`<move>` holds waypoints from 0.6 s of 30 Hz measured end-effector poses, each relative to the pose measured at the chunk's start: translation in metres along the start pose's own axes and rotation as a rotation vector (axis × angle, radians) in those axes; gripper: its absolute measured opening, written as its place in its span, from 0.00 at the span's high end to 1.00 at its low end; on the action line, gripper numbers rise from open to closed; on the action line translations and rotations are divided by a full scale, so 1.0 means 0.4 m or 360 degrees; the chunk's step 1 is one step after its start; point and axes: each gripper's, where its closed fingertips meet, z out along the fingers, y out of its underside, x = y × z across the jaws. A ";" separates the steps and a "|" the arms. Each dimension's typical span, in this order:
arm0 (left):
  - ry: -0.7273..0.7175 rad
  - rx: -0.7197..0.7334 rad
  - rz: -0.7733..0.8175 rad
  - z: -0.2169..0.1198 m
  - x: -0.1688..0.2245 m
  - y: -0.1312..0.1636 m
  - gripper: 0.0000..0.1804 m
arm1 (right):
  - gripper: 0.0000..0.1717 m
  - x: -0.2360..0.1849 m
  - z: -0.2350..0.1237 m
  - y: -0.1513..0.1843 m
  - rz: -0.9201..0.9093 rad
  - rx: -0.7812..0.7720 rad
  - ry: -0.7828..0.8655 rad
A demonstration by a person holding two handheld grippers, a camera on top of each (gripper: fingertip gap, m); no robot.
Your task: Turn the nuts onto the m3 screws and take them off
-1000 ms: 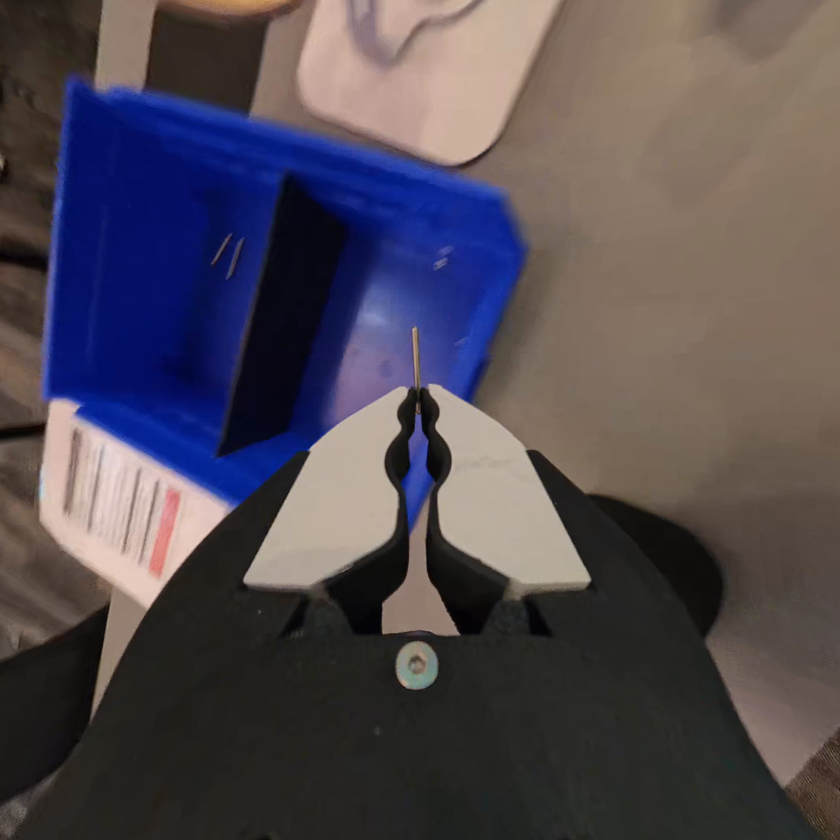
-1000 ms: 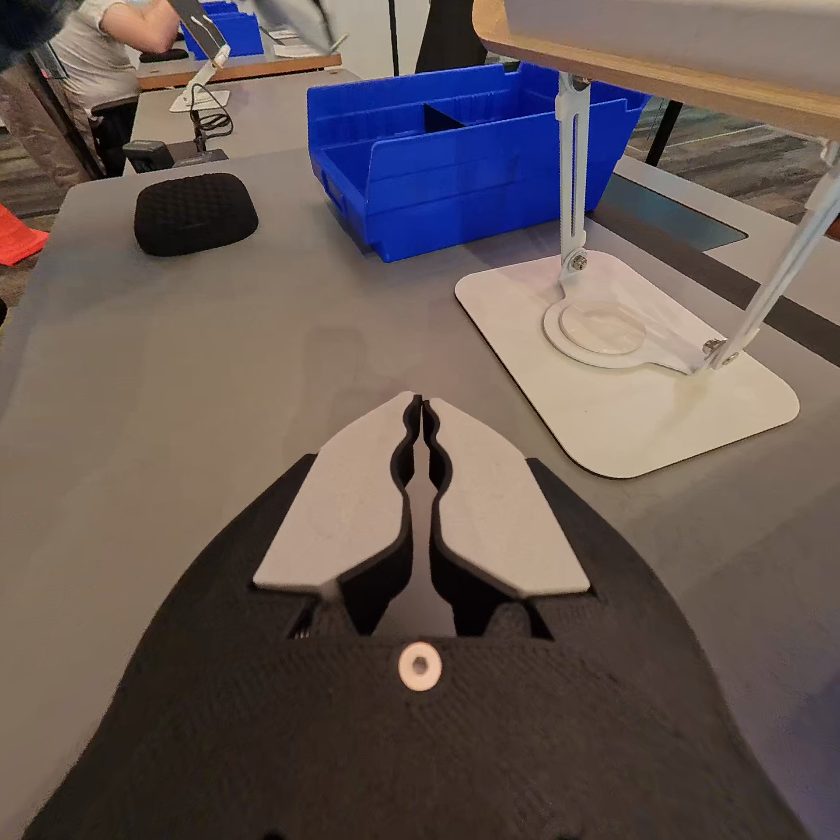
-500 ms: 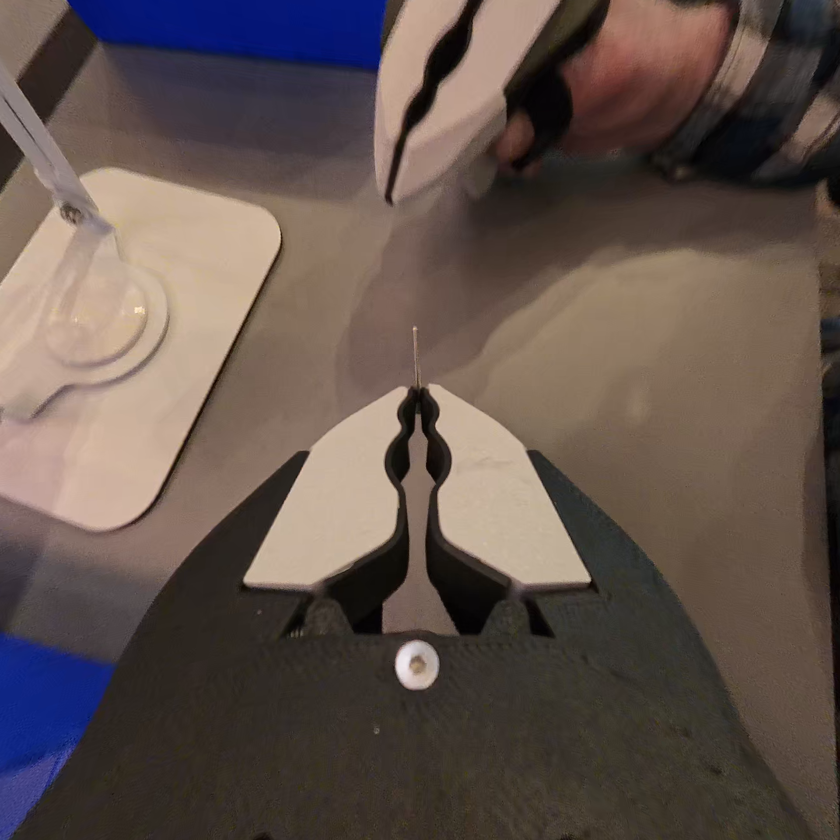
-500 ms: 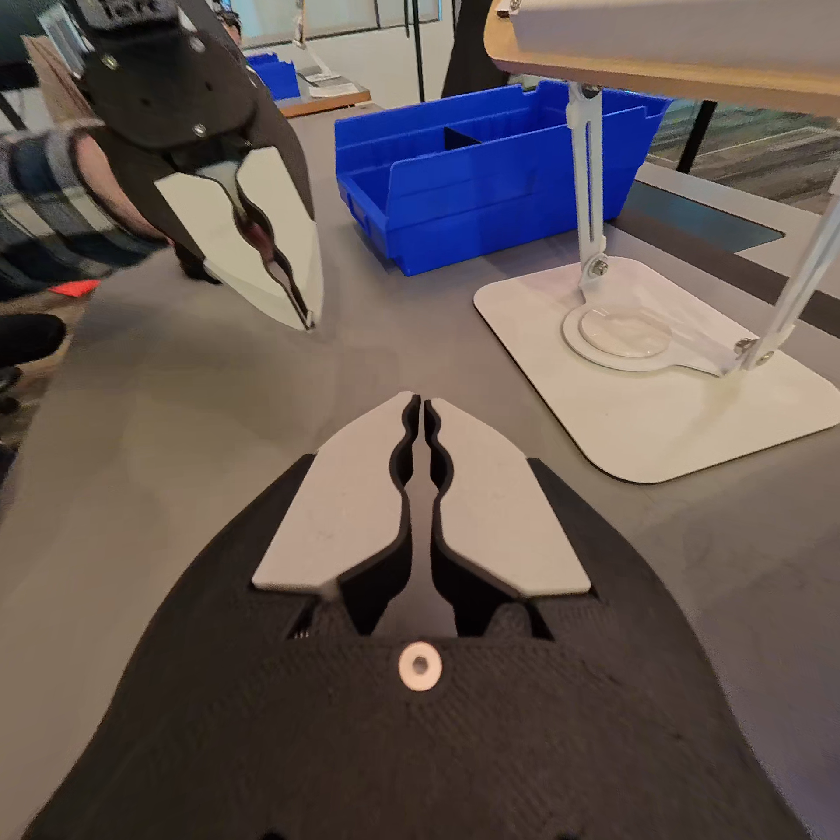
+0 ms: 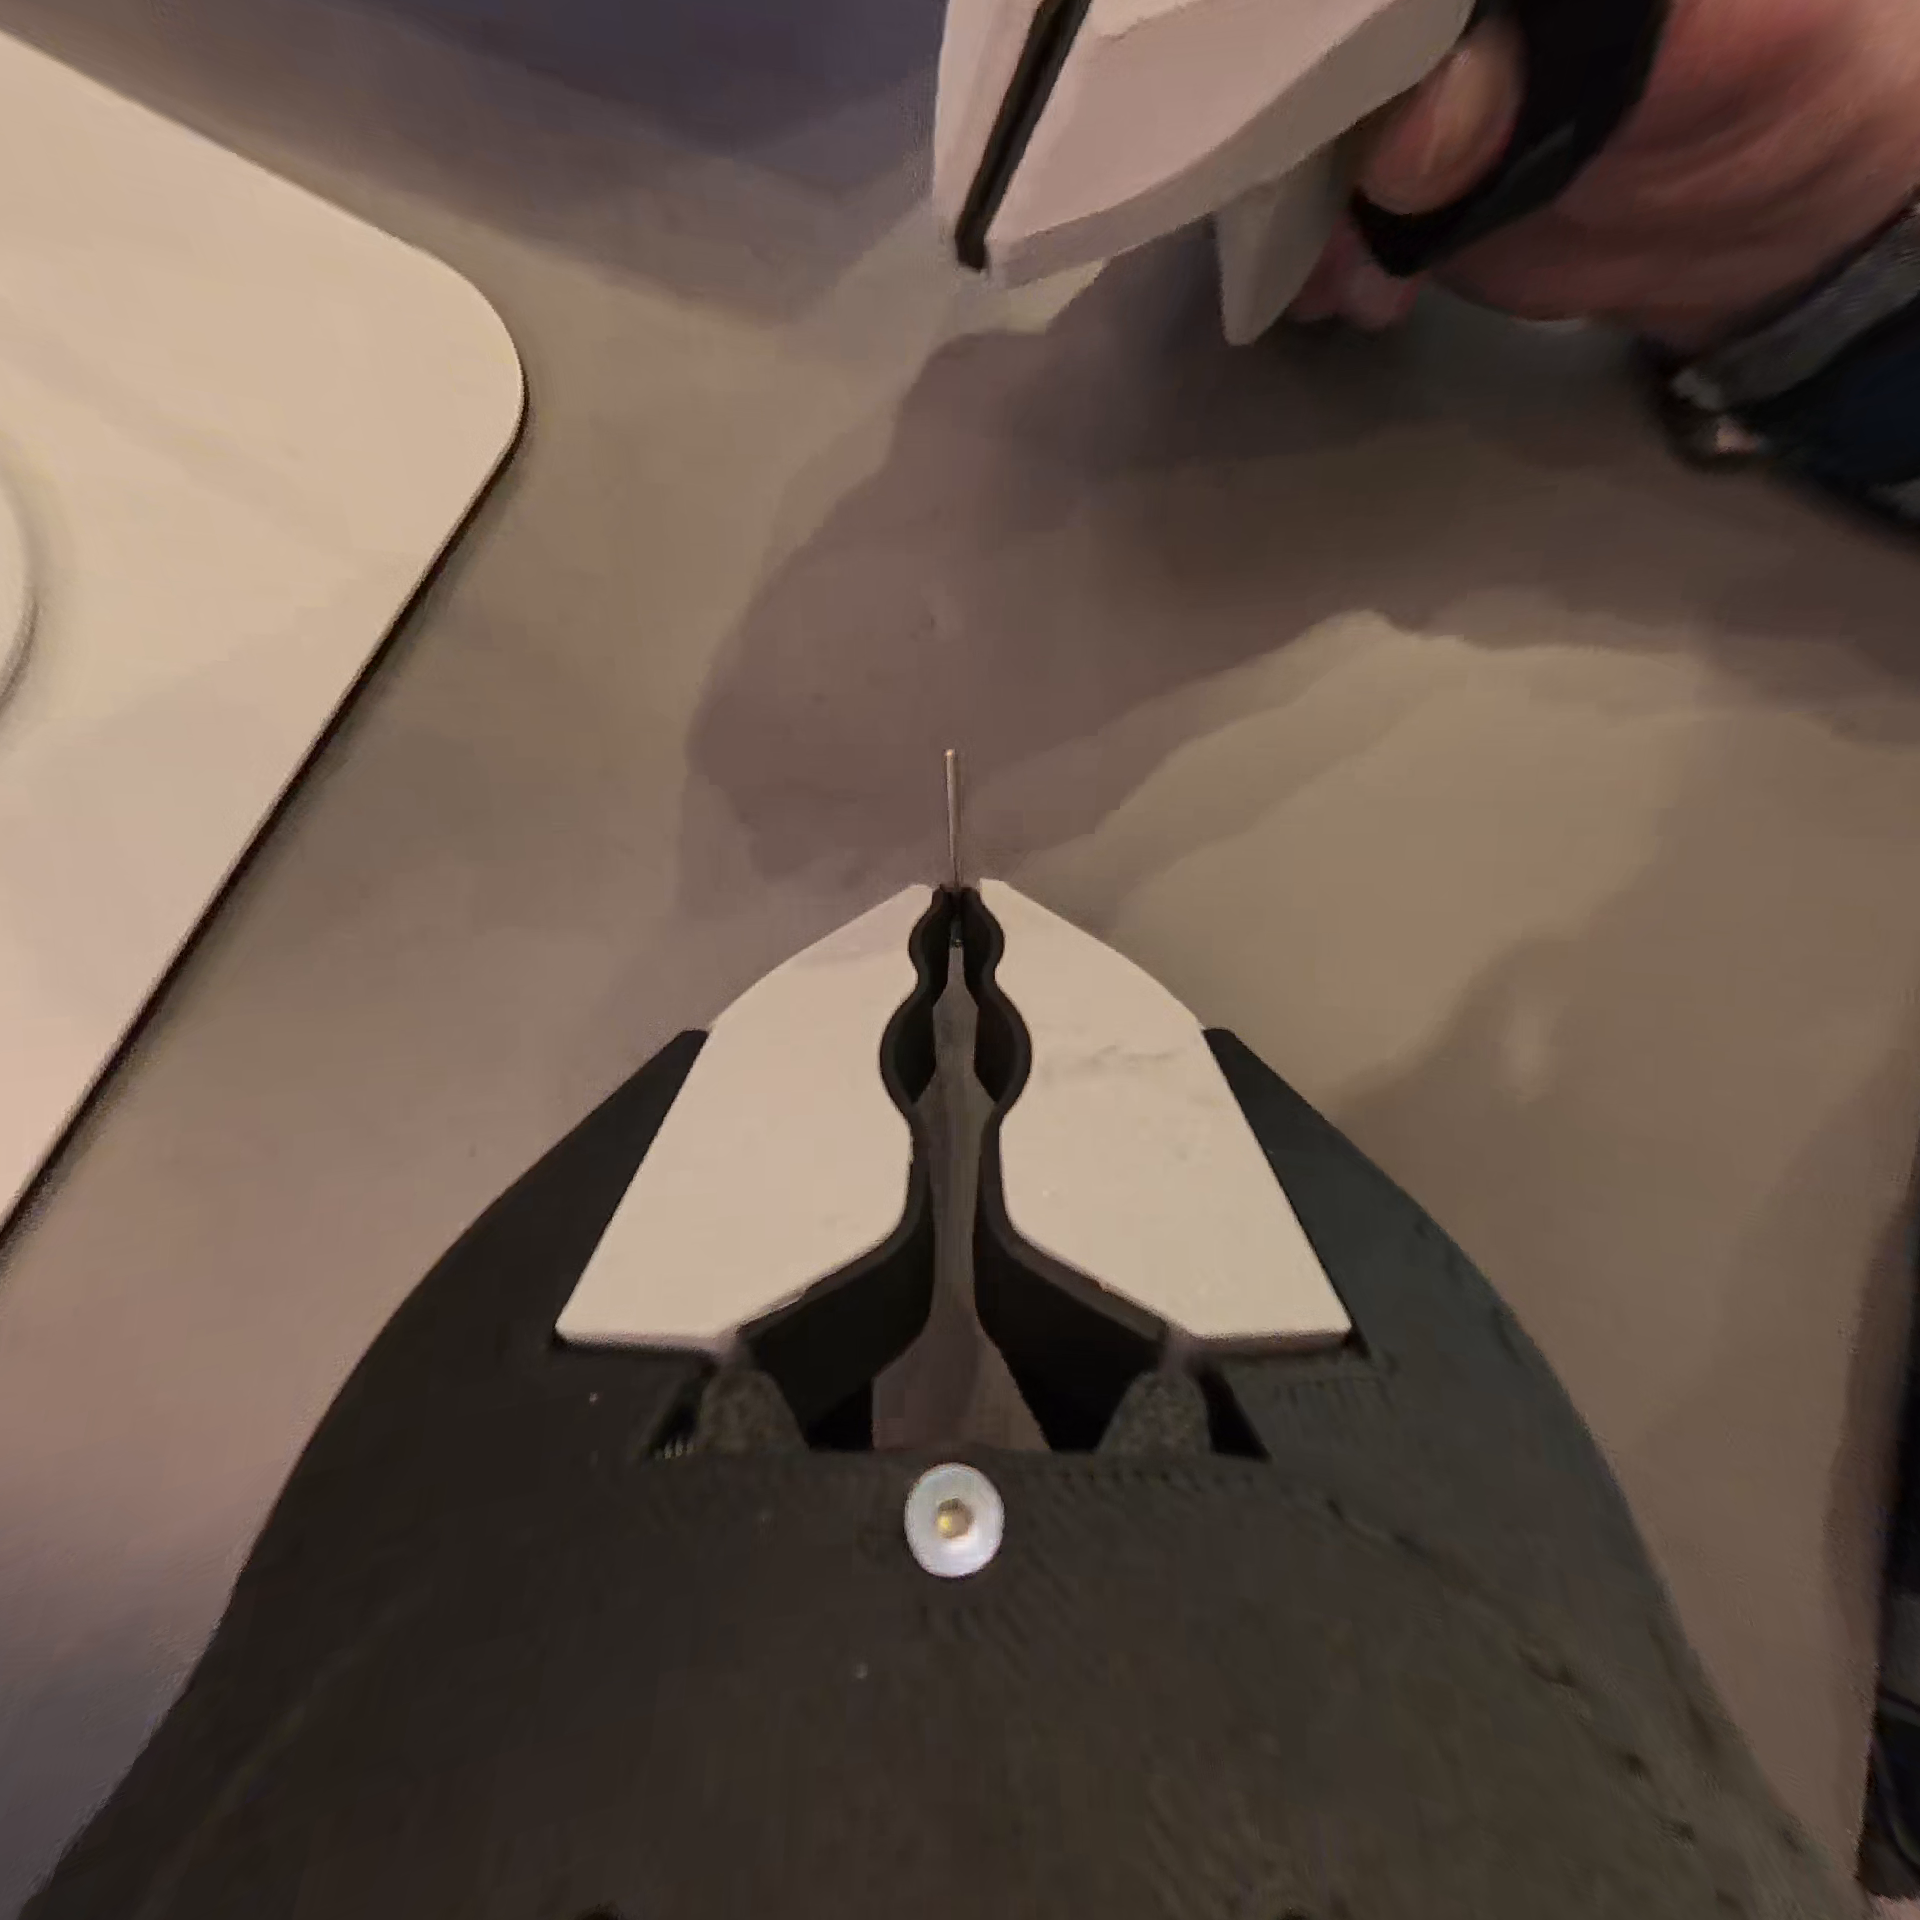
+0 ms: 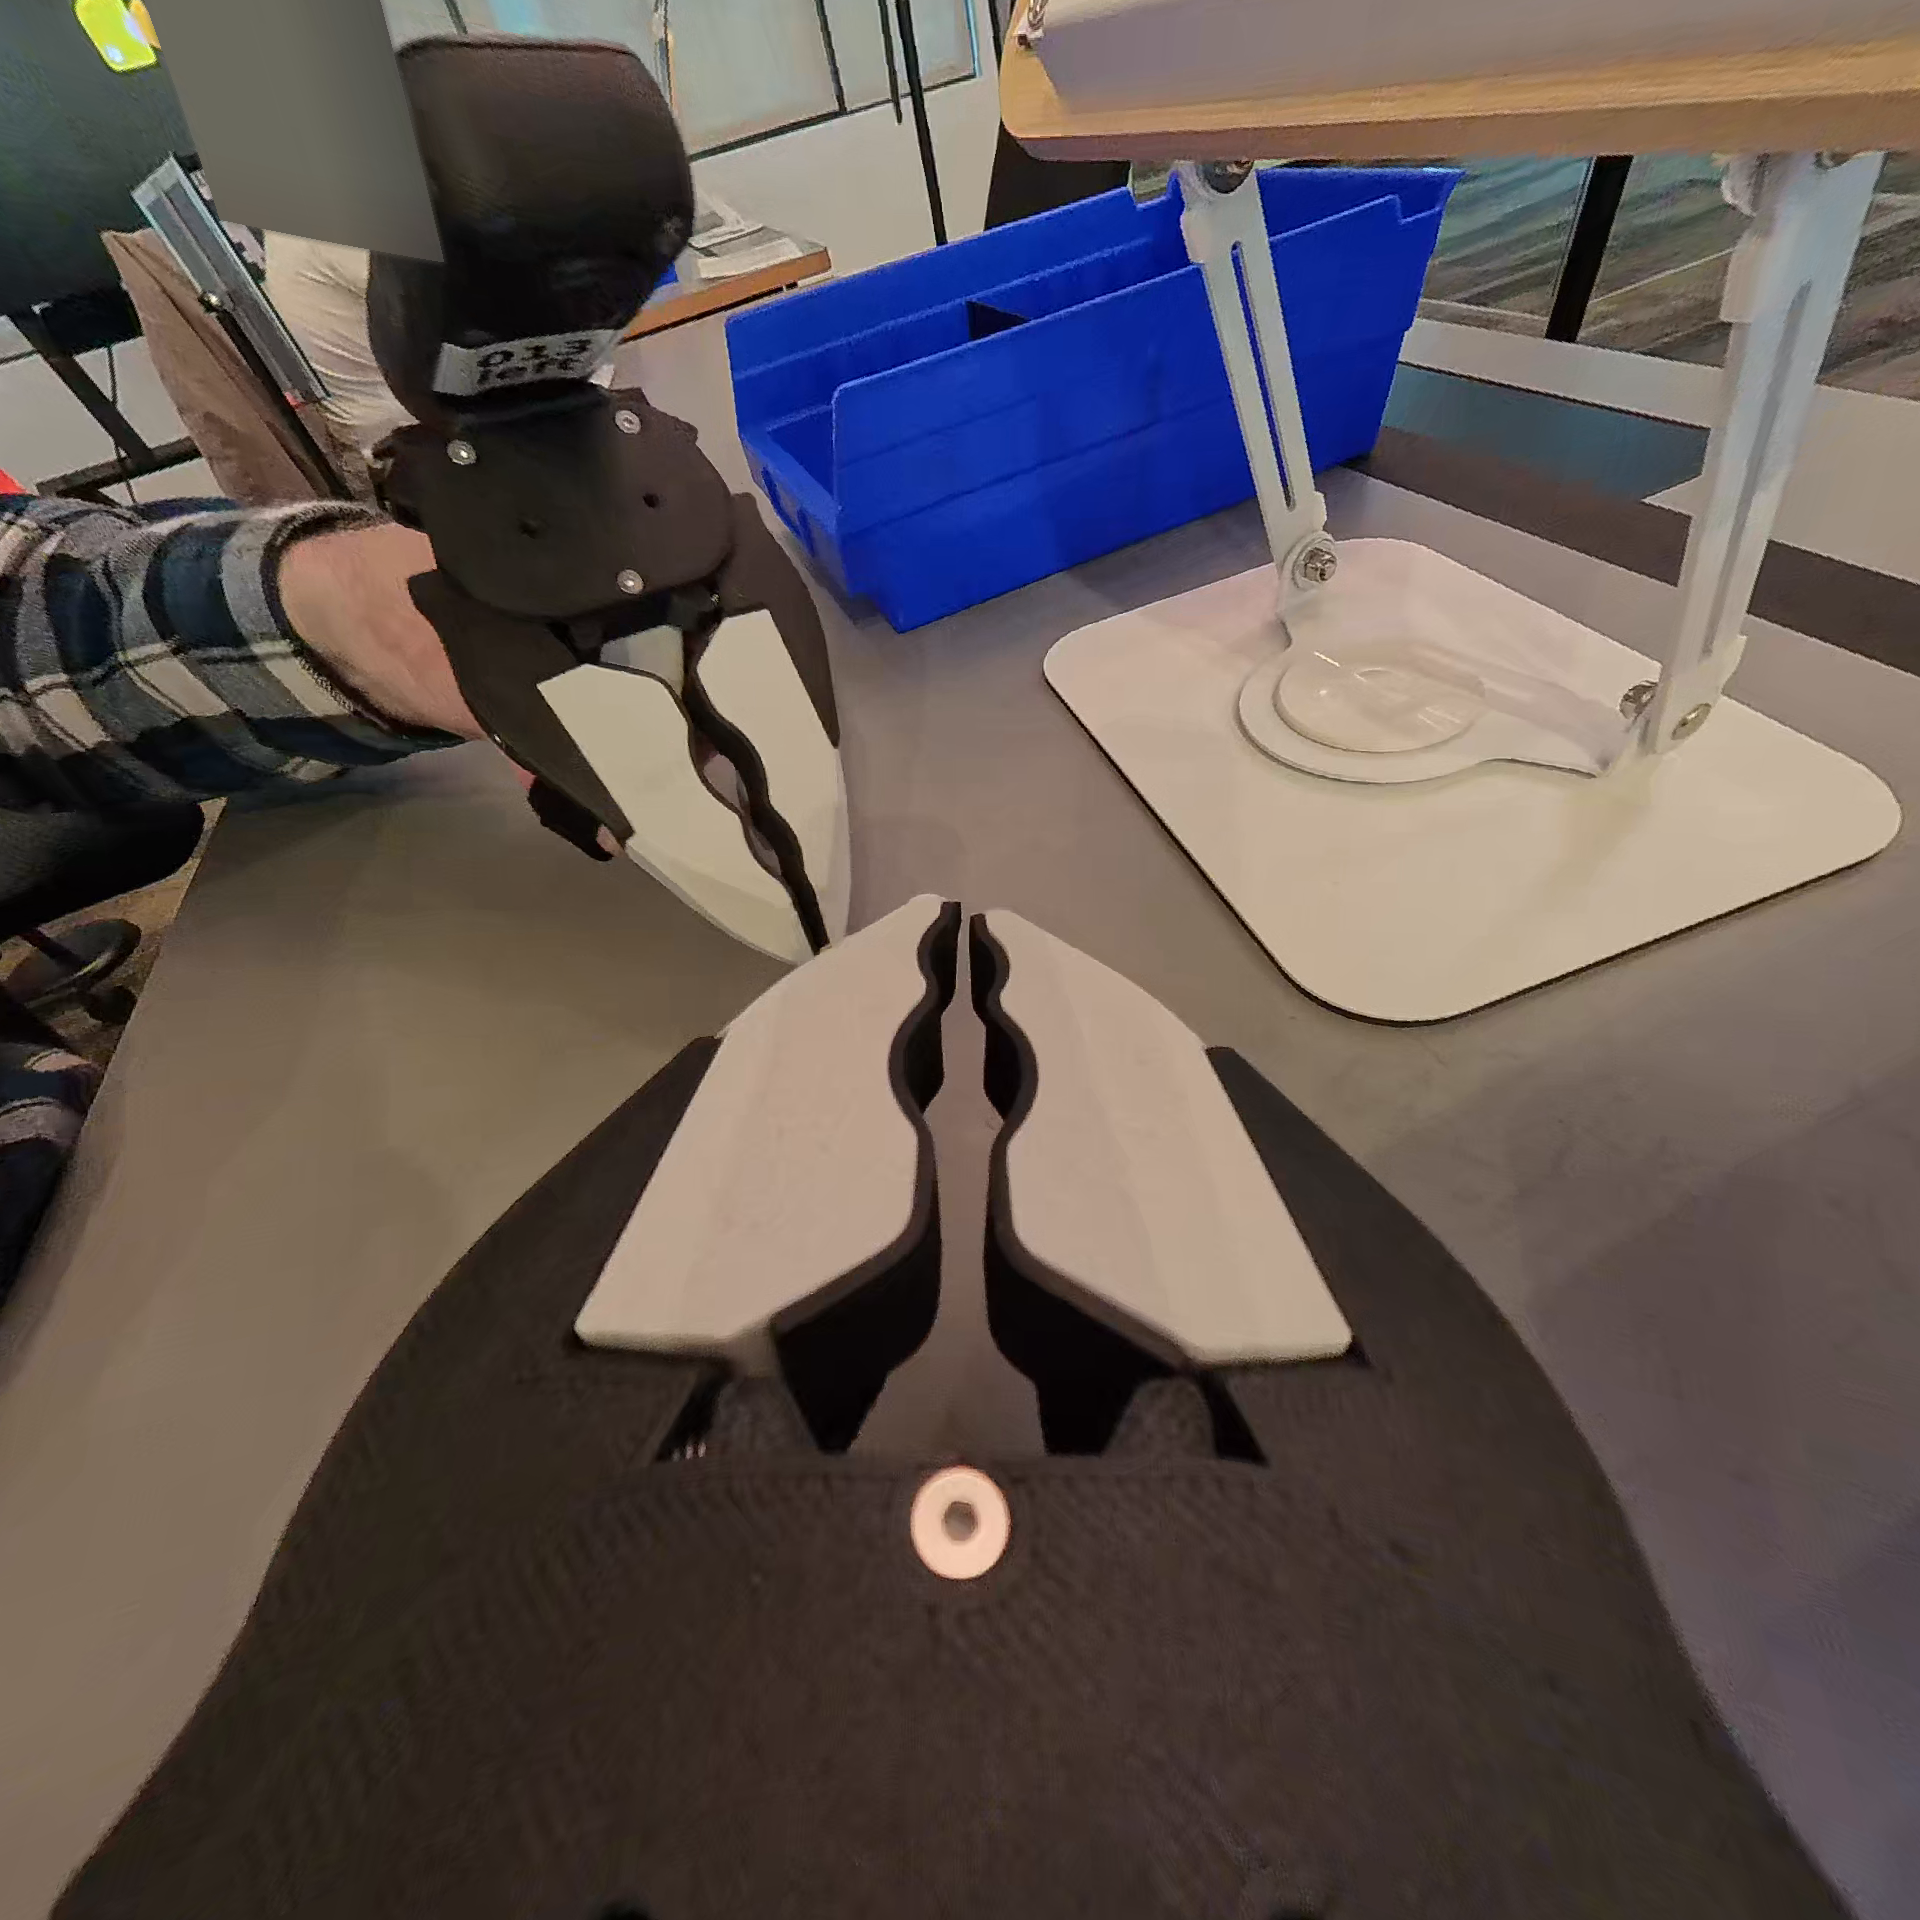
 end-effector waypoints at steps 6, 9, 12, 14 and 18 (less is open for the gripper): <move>0.0031 -0.0099 -0.0042 0.019 0.004 0.028 0.99 | 0.99 -0.005 0.003 0.003 -0.0017 -0.0017 -0.0011; 0.0014 -0.0117 -0.0018 0.018 0.004 0.031 0.99 | 0.99 -0.004 0.003 0.003 -0.0014 -0.0014 -0.0015; 0.0028 -0.0120 -0.0008 0.017 0.009 0.033 0.98 | 0.99 -0.006 0.004 0.004 -0.0021 -0.0019 -0.0018; 0.0040 -0.0115 -0.0011 0.017 0.013 0.032 0.95 | 0.99 -0.007 0.004 0.005 -0.0028 -0.0024 -0.0018; 0.0039 -0.0090 -0.0005 0.006 0.020 0.029 0.91 | 0.99 -0.009 0.004 0.005 -0.0038 -0.0022 -0.0020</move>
